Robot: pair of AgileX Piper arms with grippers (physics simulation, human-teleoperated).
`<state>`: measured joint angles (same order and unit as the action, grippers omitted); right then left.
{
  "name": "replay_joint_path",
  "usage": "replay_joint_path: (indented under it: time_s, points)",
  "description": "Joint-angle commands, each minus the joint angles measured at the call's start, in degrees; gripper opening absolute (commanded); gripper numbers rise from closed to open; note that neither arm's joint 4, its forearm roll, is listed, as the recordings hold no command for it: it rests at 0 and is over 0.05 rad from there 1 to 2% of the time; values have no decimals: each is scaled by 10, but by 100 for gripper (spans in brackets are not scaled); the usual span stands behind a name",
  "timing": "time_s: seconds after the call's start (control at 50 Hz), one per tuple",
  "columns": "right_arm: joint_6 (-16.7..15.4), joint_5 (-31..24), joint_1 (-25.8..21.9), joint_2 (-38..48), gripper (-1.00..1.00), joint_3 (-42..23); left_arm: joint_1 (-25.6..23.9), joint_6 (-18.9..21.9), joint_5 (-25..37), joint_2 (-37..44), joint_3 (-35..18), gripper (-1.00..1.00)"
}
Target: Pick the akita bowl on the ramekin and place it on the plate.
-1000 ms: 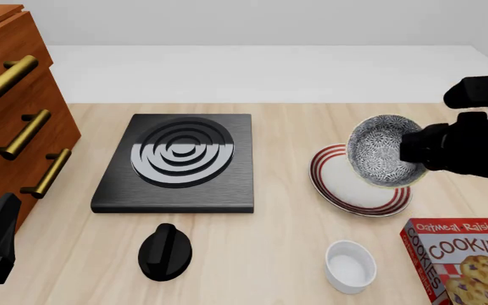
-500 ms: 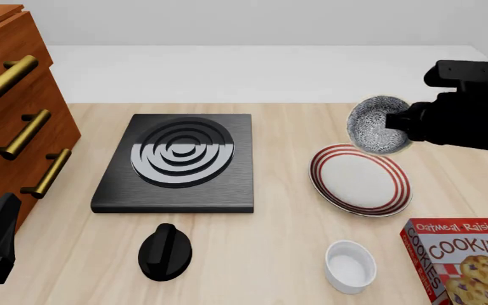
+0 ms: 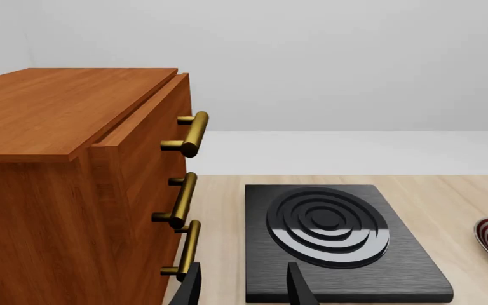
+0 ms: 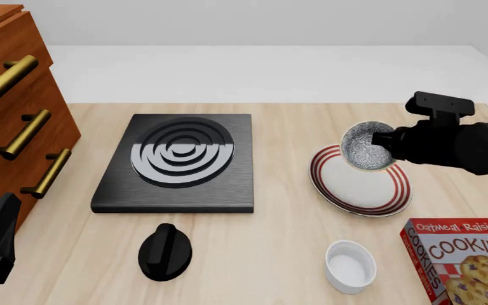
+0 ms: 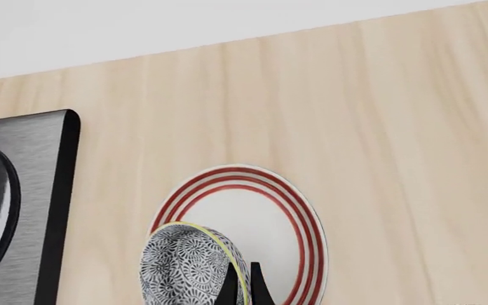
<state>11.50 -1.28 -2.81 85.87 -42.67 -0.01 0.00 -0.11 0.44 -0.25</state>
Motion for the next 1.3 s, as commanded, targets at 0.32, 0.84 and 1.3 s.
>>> replay_joint_path:
  time_s: [0.32,0.84,1.3]
  points:
    - [61,65,1,62,-100,22,0,0,0,0,0,100]
    - [77,109,5,121,-100,25,0,0,0,0,0,100]
    - [86,138,11,149,-100,34,0,0,0,0,0,100]
